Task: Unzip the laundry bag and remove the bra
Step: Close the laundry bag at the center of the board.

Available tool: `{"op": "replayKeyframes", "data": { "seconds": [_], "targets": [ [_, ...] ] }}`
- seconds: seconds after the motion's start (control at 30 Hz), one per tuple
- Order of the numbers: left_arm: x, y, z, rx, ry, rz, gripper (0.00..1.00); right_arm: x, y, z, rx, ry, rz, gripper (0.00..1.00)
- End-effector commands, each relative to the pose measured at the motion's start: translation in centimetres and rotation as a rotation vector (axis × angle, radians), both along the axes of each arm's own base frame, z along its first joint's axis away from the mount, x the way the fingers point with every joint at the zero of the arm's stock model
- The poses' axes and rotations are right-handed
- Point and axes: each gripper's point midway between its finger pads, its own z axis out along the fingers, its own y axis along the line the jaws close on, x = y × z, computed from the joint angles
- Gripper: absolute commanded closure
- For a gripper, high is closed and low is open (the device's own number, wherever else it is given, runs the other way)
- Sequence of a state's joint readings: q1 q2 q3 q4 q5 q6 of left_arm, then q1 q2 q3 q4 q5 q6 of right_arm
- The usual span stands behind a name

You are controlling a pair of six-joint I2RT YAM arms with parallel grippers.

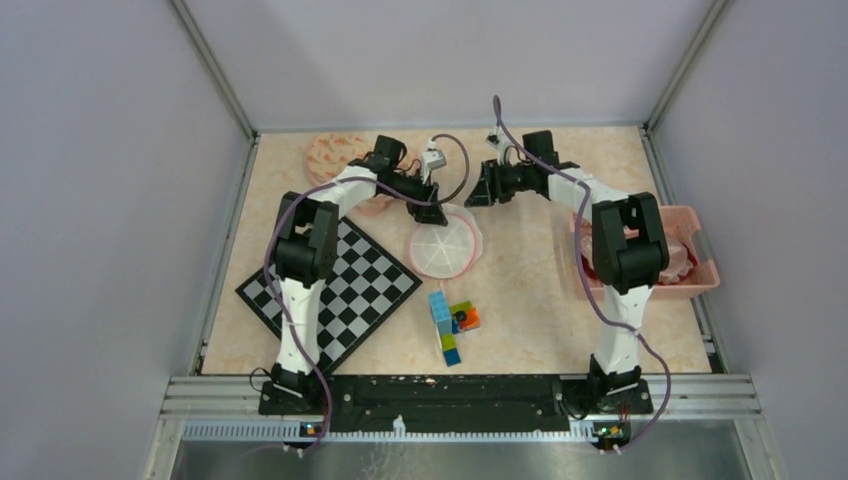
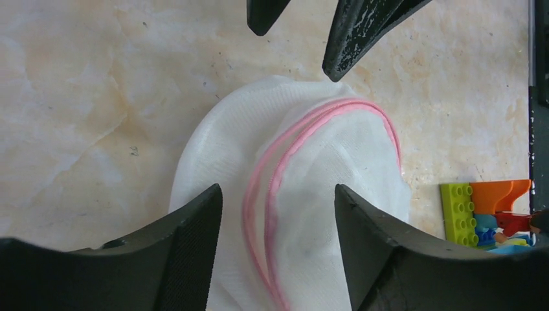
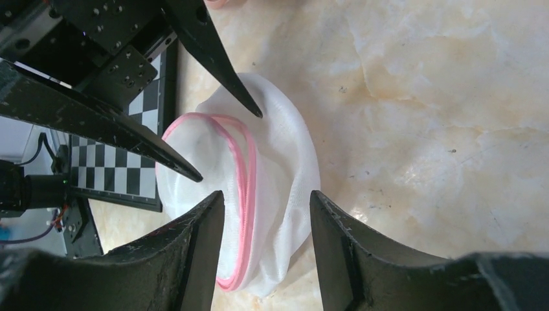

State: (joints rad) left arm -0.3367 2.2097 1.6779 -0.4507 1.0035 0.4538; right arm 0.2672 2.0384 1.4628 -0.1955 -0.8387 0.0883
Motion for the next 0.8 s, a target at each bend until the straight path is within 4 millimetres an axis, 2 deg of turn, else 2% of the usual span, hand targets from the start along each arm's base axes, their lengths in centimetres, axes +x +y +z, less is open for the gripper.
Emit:
{"op": "replayKeyframes", "data": {
  "seconds": [0.0,0.1,0.23,0.4,0.47,0.57,0.77],
  "targets": [
    [1.1,0.0,7.7,-0.04,-0.159,0.021,0.3,-0.3,0.0,4.6,0.017,-0.133,0.044,0.49],
    [0.5,0.7,9.1,-0.008,-0.237,-0.015,0.28,-0.4,-0.1,4.7,0.016,-0.136,0.049,0.49],
    [-1.8,1.3,8.9,0.061,-0.313,-0.143,0.28,-0.8,0.2,4.8,0.038,-0.127,0.063,0.49],
    [-5.8,1.0,5.7,0.167,-0.398,-0.402,0.32,-0.5,0.8,4.5,0.059,-0.1,0.062,0.49],
    [-6.6,0.5,4.3,0.19,-0.404,-0.443,0.34,-0.6,1.0,3.9,0.048,-0.086,0.07,0.49],
    [-6.7,-0.3,2.2,0.221,-0.402,-0.46,0.39,-0.9,1.1,3.3,0.036,-0.068,0.065,0.49],
    [-4.8,-0.7,-2.2,0.316,-0.322,-0.403,0.42,-1.7,0.5,2.9,0.017,-0.062,0.057,0.49]
  ]
}}
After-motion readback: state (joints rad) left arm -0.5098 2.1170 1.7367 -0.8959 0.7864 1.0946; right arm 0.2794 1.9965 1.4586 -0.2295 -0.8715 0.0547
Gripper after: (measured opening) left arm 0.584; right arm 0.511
